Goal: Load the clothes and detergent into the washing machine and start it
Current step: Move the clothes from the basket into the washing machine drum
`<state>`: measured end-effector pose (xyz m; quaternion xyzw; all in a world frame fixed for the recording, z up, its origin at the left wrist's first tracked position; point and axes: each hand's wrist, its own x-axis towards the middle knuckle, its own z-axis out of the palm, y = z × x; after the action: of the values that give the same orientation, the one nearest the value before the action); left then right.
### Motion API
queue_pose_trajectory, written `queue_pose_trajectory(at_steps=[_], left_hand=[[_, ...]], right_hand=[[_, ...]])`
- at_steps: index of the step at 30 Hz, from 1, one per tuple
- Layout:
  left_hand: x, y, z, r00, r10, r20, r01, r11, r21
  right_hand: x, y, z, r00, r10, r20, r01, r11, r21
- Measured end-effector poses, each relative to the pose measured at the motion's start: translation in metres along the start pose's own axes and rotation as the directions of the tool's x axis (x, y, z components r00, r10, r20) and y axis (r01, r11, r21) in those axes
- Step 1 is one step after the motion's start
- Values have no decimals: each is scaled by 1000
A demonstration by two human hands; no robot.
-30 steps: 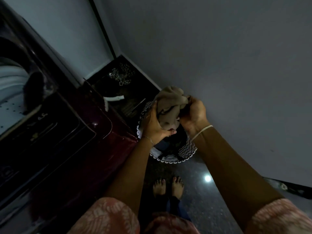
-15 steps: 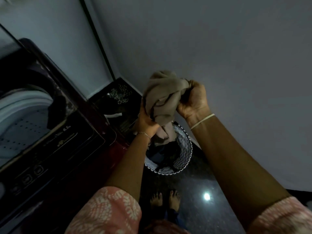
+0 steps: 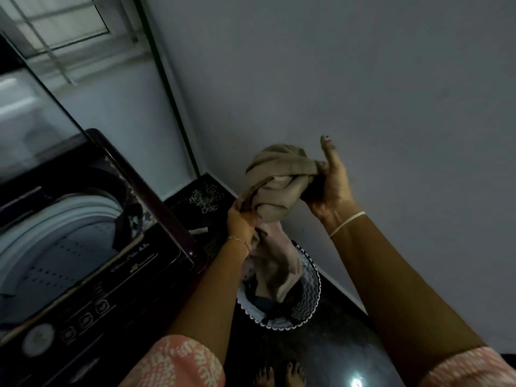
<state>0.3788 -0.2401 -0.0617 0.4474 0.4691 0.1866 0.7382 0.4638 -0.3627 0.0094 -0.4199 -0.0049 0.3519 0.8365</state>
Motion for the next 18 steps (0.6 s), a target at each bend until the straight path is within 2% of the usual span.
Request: queue_pose_trajectory(at_steps=[1, 2, 3, 5, 6, 8, 11, 14, 16, 17, 18], left_hand=[[0, 3, -1, 997, 76, 33, -78, 995, 60], [2, 7, -3, 998, 61, 34, -60, 998, -30], [2, 14, -4, 998, 55, -17, -56, 998, -38], [2, 29, -4, 999, -18, 44, 26, 983, -182], [6, 32, -3, 996, -42, 83, 67, 946, -317], [-3, 47, -3, 988, -62, 139, 105, 941, -322], [-32, 71, -3, 945, -65, 321, 167, 939, -301], [-22, 88, -1, 948, -70, 312, 141, 967, -211], [-31, 105, 9, 944, -138, 301, 157, 987, -39], [-45, 115, 5, 976, -135, 169, 123, 989, 78], [-41, 123, 0, 984, 11, 178, -62, 957, 285]], right_hand=[[-2, 1, 2, 999, 13, 30, -10, 998, -67], [-3, 3, 2, 999, 2, 43, 3, 994, -110], [-3, 5, 2, 1000, -14, 19, 17, 986, -166], [-2, 7, 4, 997, -72, -4, 69, 968, -240], [-1, 7, 4, 995, -95, 2, 92, 957, -275], [-1, 6, 6, 994, -111, 15, 109, 928, -356], [-4, -1, 17, 994, -95, 45, 105, 922, -373], [-1, -11, 20, 993, -40, 113, 89, 875, -475], [-1, -20, 23, 976, 23, 217, 105, 822, -560], [-2, -24, 25, 965, 64, 255, 103, 801, -590], [-3, -27, 29, 951, 96, 294, 111, 782, -614]])
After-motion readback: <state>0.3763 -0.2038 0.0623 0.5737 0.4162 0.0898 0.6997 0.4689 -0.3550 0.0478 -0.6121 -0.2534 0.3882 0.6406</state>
